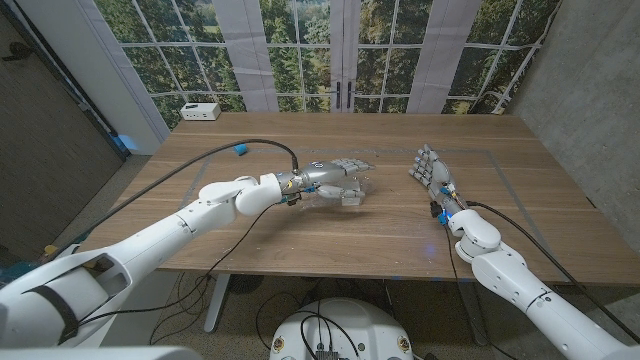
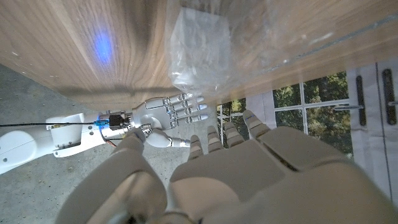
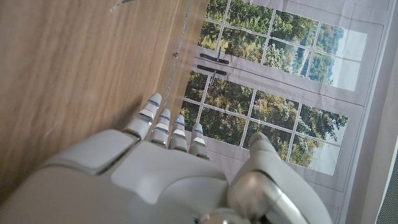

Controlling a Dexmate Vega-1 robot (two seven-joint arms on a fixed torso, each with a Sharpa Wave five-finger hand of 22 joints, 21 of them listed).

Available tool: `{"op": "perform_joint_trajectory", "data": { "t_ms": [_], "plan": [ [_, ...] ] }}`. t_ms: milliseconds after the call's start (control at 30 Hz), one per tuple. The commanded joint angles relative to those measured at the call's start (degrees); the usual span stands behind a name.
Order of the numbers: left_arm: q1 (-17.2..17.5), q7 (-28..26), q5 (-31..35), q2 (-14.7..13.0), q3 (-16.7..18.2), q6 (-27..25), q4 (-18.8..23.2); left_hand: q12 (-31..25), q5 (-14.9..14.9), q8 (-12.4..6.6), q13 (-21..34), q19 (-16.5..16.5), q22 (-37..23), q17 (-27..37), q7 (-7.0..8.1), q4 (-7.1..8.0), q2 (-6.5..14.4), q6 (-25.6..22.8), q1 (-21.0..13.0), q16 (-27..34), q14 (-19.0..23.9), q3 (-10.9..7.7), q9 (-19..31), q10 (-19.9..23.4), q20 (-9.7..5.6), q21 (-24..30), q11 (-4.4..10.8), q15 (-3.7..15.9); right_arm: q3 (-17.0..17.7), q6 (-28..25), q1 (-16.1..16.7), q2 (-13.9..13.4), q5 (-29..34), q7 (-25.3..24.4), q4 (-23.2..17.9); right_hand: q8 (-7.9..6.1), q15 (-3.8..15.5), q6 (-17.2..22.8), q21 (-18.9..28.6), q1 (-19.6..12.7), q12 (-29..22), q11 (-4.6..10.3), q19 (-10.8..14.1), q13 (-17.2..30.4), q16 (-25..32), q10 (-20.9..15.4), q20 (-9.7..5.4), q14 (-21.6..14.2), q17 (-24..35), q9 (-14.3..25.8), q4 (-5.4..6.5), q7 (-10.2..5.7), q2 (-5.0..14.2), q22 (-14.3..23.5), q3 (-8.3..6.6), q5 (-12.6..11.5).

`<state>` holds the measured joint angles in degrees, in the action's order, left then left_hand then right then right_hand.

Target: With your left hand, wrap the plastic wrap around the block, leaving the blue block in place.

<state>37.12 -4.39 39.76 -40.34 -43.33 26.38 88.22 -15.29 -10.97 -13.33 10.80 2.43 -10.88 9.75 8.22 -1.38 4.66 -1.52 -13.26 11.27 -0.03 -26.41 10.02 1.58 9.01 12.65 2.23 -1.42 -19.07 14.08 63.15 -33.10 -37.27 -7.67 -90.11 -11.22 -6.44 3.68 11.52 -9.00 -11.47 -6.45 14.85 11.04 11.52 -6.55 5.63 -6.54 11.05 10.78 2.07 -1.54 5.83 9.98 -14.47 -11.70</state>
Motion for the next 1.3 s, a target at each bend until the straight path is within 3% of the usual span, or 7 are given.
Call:
{"op": "perform_joint_trajectory", "data": {
  "t_ms": [33, 233, 300, 367, 633, 867, 1300],
  "plan": [
    [11.48, -9.56, 11.29, -3.67, 4.31, -18.59, 15.68, -1.43, 0.68, -1.37, 0.48, -1.23, -0.33, 0.36, -1.22, -4.0, -0.44, -8.29, -3.45, 0.69, 4.47, -1.24, 0.45, 6.54, 0.87, 0.51, -0.03, 0.82, 0.08, 0.54, 0.06, -0.27, -0.78, 1.71, 0.66, 0.11, -0.02, -0.1, 0.05, 0.25, 0.02, -0.02, 0.0, 0.3, -0.07, -0.03, -0.11, -0.56, 0.1, 0.12, 0.16, -0.24, -0.39, 0.26, -0.13, -0.2],
    [15.98, -9.24, 21.45, -5.15, 4.02, -30.0, 22.73, -2.08, 0.95, -3.15, 1.03, -2.77, -0.4, 0.52, -4.41, -7.3, -1.38, -16.83, -6.68, 0.43, 6.05, -1.96, 0.87, 10.25, 1.76, 0.89, 0.12, 1.23, 0.08, 1.42, 0.25, -0.25, -1.34, 3.13, 1.28, 0.12, -0.04, -0.14, 0.06, 0.27, 0.02, 0.01, 0.02, 0.3, -0.08, -0.04, -0.08, -0.54, 0.09, 0.12, 0.18, -0.22, -0.41, 0.26, -0.12, -0.19],
    [16.73, -3.58, 27.07, -5.85, 3.23, -34.75, 26.35, -2.18, 0.91, -3.88, 1.23, -3.59, -0.39, 0.53, -4.67, -7.94, -1.4, -19.45, -7.88, 0.38, 6.32, -2.32, 1.0, 10.8, 1.6, 1.12, 0.42, 1.29, 0.18, 1.54, 0.6, -0.5, -1.28, 3.13, 0.98, 0.12, -0.02, -0.16, 0.05, 0.27, 0.03, 0.04, 0.01, 0.3, -0.08, -0.01, -0.11, -0.54, 0.09, 0.12, 0.19, -0.28, -0.41, 0.25, -0.11, -0.18],
    [17.32, -6.08, 33.62, -6.5, 2.09, -37.12, 26.52, -2.09, 0.97, -5.42, 1.49, -4.52, -0.33, 0.54, -4.29, -8.57, -1.68, -24.99, -10.13, 0.16, 6.38, -2.8, 1.18, 11.28, 1.52, 1.23, 0.64, 1.46, 0.28, 1.58, 0.92, -0.72, -1.27, 3.09, 0.64, 0.13, -0.04, -0.17, 0.06, 0.28, 0.03, -0.03, 0.02, 0.3, -0.08, -0.02, -0.08, -0.54, 0.09, 0.12, 0.19, -0.25, -0.42, 0.25, -0.11, -0.18],
    [20.8, -4.1, 34.5, -6.97, 3.53, -41.91, 29.85, -1.72, 0.86, -5.0, 1.6, -5.95, -0.27, 0.55, -3.61, -9.12, -2.86, -24.83, -12.05, -0.25, 5.28, -2.92, 1.21, 11.01, 0.73, 1.58, 1.16, 1.28, 0.08, 1.78, 1.24, -0.95, -1.29, 3.73, 0.28, 0.11, -0.05, -0.16, 0.07, 0.29, 0.03, -0.11, 0.06, 0.29, -0.09, -0.03, -0.1, -0.54, 0.08, 0.12, 0.21, -0.27, -0.45, 0.25, -0.09, -0.17],
    [22.92, 3.23, 39.24, -7.69, 4.3, -46.3, 33.39, -1.39, 0.75, -4.74, 1.64, -7.23, -0.25, 0.56, -3.32, -9.28, -4.11, -24.62, -13.74, -0.28, 5.02, -2.9, 1.26, 10.74, 1.99, 1.88, 1.06, 0.21, -0.18, 2.0, 1.33, -0.71, -0.78, 3.25, -0.02, 0.11, -0.02, -0.16, 0.06, 0.31, 0.06, -0.01, 0.02, 0.29, -0.1, 0.05, -0.1, -0.51, 0.08, 0.11, 0.23, -0.31, -0.46, 0.25, -0.07, -0.16],
    [24.45, 11.55, 43.47, -8.97, 6.49, -47.73, 34.99, -0.73, 0.74, -4.05, 1.74, -6.54, -0.28, 0.62, -3.31, -8.62, -5.78, -24.06, -14.24, -0.43, 4.13, -2.17, 1.35, 9.7, 1.66, 1.37, 0.63, -0.66, -1.29, 0.79, -0.32, -0.08, -0.11, 3.0, 0.45, 0.1, 0.01, -0.17, 0.04, 0.3, 0.06, -0.06, -0.01, 0.29, -0.12, 0.03, -0.12, -0.48, 0.07, 0.11, 0.25, -0.3, -0.42, 0.25, -0.09, -0.15]
  ]
}}
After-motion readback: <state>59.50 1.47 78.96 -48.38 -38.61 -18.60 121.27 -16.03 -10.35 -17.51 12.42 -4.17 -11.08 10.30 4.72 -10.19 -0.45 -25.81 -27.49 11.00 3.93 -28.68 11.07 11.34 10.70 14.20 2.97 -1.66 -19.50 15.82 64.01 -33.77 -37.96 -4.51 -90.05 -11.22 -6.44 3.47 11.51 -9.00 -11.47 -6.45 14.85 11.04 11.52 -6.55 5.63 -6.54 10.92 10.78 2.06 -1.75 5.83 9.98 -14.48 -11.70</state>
